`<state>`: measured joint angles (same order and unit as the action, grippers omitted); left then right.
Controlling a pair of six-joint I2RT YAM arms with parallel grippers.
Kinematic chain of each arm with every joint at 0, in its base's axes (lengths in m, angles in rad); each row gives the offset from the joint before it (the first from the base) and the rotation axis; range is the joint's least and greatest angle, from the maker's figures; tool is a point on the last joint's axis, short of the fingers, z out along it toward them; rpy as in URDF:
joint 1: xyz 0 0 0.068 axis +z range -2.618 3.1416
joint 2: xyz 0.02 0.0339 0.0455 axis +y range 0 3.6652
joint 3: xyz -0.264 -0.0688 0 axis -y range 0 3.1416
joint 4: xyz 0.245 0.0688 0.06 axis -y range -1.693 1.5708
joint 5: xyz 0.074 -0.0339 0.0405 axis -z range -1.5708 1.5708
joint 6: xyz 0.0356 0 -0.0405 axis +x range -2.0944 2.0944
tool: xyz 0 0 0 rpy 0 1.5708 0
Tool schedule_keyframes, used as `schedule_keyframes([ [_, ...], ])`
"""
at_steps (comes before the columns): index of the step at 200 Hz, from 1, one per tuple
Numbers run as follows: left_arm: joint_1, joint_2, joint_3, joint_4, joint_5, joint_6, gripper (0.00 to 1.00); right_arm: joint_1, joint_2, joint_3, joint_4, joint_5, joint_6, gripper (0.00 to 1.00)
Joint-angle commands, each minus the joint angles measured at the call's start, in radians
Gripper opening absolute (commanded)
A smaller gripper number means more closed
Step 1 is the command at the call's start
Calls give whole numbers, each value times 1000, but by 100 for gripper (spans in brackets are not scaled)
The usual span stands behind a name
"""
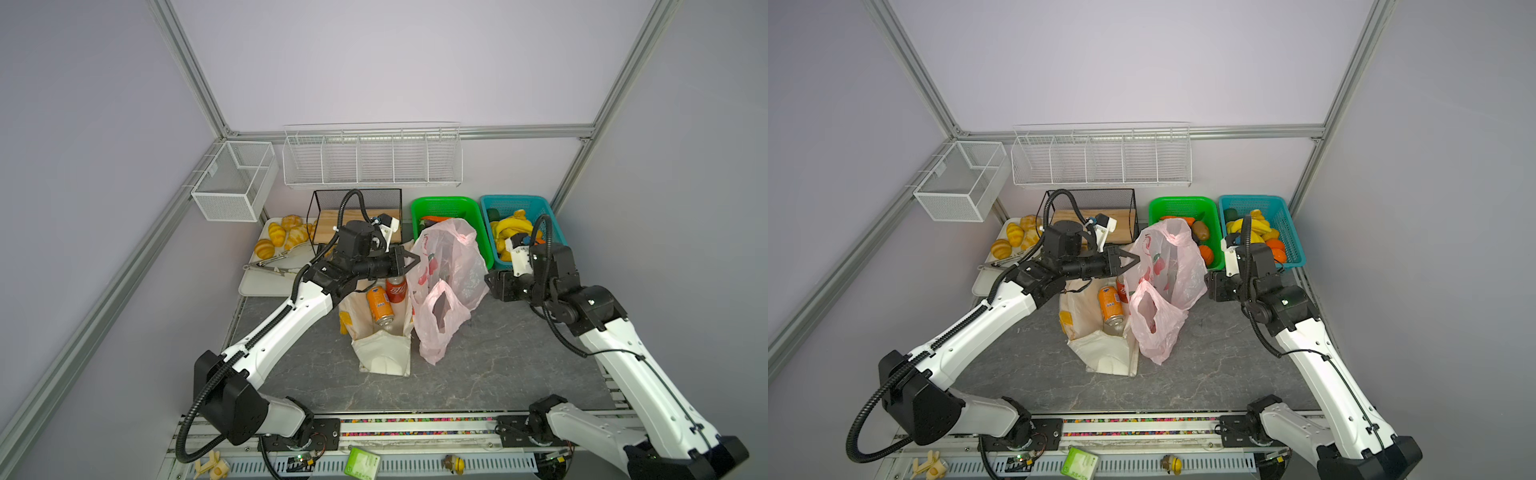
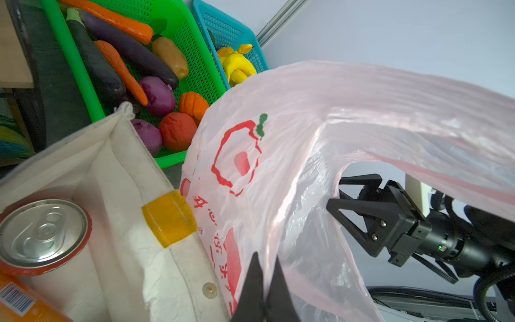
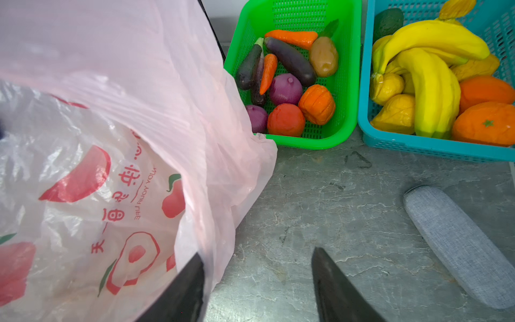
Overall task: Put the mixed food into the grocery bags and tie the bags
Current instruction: 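Hold the pink bag rim with the left gripper while the right releases it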
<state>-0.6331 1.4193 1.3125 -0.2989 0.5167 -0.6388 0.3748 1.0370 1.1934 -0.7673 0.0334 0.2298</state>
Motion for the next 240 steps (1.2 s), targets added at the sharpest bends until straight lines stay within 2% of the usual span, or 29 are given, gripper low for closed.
schedule_keyframes([
  [1, -23, 29, 5, 62, -6, -34, 0, 3, -62, -44, -6, 13, -16, 71],
  [28, -25, 30, 13, 30, -34, -4, 0, 4, -93, -70, 8, 35, -7, 77],
  [51, -25, 26, 5, 16, -41, 11, 0, 5, -79, -100, 102, -138, 18, 82],
  [71, -26, 32, 2, 17, -22, 8, 0, 22, -28, -113, 192, -231, 46, 86],
  [81, -27, 32, 2, 15, -15, 10, 0, 35, 2, -112, 217, -238, 52, 85],
  [93, -27, 28, 5, 4, -8, 19, 0, 45, 41, -100, 215, -201, 47, 75],
  [104, -27, 25, 13, -22, -10, 40, 0, 46, 65, -78, 186, -144, 34, 59],
  [105, -27, 24, 14, -25, -12, 42, 0, 45, 69, -75, 179, -133, 32, 55],
  [114, -27, 19, 23, -57, -27, 68, 0, 42, 78, -59, 148, -73, 20, 38],
  [126, -25, 12, 43, -115, -67, 109, 0, 31, 81, -35, 81, 29, 10, 22],
  [136, -22, 6, 59, -162, -116, 143, 0, 11, 77, -19, 23, 131, 3, 17],
  [147, -18, -4, 73, -207, -176, 173, 0, -22, 64, -12, -29, 227, -2, 16],
  [164, -12, -21, 102, -288, -295, 229, 0, -80, 39, -17, -61, 275, -8, 16],
  [180, -11, -33, 121, -340, -382, 267, 0, -97, 28, -24, -46, 201, 2, 16],
  [196, -12, -41, 122, -353, -397, 281, 0, -91, 38, -34, 4, 35, 15, 16],
  [216, -13, -34, 110, -302, -261, 265, 0, -43, 61, -52, 114, -206, 19, 22],
  [240, -25, -8, 90, -205, -127, 201, 0, 13, 87, -61, 209, -296, 19, 32],
])
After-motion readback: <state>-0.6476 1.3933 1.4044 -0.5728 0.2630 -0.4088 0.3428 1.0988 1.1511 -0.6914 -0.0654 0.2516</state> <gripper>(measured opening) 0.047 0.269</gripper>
